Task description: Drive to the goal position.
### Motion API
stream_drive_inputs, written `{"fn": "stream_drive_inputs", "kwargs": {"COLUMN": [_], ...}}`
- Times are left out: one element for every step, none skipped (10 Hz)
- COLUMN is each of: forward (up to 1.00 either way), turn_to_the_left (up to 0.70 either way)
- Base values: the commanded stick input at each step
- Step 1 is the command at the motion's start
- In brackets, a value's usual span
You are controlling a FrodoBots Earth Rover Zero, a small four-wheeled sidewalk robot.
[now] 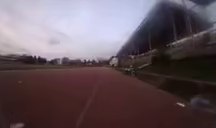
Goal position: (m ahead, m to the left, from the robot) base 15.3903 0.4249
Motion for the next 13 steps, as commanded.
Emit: {"fn": "stream_drive_inputs", "kwargs": {"forward": [0.70, 0.70, 0.70, 0.70, 0.70, 0.70, 0.70, 0.70, 0.70, 0.70, 0.70, 0.70, 0.70], "turn_to_the_left": [0.00, 0.00, 0.00, 0.00, 0.00, 0.00, 0.00, 0.00, 0.00, 0.00, 0.00, 0.00, 0.00]}}
